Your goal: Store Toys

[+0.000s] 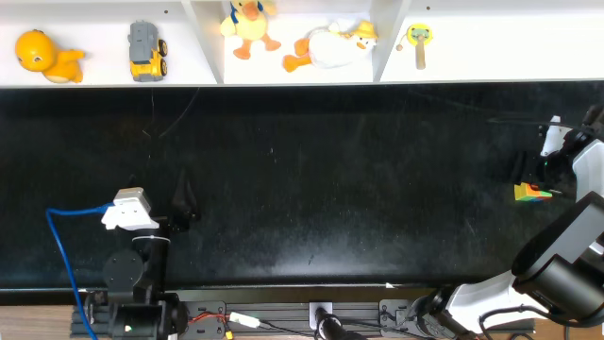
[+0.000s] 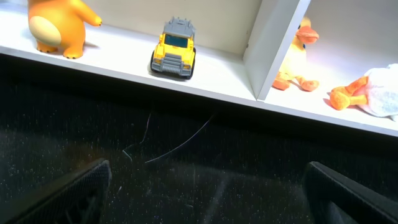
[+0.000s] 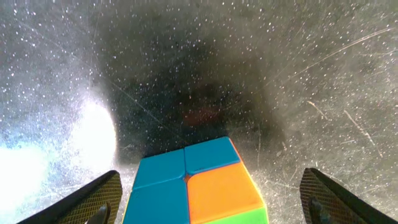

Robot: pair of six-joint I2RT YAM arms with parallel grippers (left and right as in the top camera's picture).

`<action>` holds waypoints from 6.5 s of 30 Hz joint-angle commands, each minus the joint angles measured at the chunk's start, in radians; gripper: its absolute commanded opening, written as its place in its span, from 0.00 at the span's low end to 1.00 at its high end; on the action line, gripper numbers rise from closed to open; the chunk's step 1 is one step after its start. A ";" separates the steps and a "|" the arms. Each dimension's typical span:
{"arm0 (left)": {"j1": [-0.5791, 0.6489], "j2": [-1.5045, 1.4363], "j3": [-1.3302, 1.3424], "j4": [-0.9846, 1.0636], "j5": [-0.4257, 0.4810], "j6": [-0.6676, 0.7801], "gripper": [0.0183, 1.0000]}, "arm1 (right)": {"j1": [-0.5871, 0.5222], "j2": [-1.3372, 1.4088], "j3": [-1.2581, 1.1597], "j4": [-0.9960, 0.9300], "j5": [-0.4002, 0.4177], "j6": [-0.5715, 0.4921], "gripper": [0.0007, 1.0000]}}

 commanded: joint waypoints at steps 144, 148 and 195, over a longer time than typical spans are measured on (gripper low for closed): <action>0.010 -0.010 -0.009 0.005 0.010 -0.007 1.00 | 0.222 -0.520 -0.102 0.558 -0.267 0.132 0.04; 0.010 -0.010 -0.009 0.005 0.010 -0.007 1.00 | 0.222 -0.567 -0.306 0.802 -0.271 0.132 0.05; 0.010 -0.010 -0.009 0.005 0.010 -0.007 1.00 | 0.252 0.167 -0.180 1.638 -0.565 0.188 0.04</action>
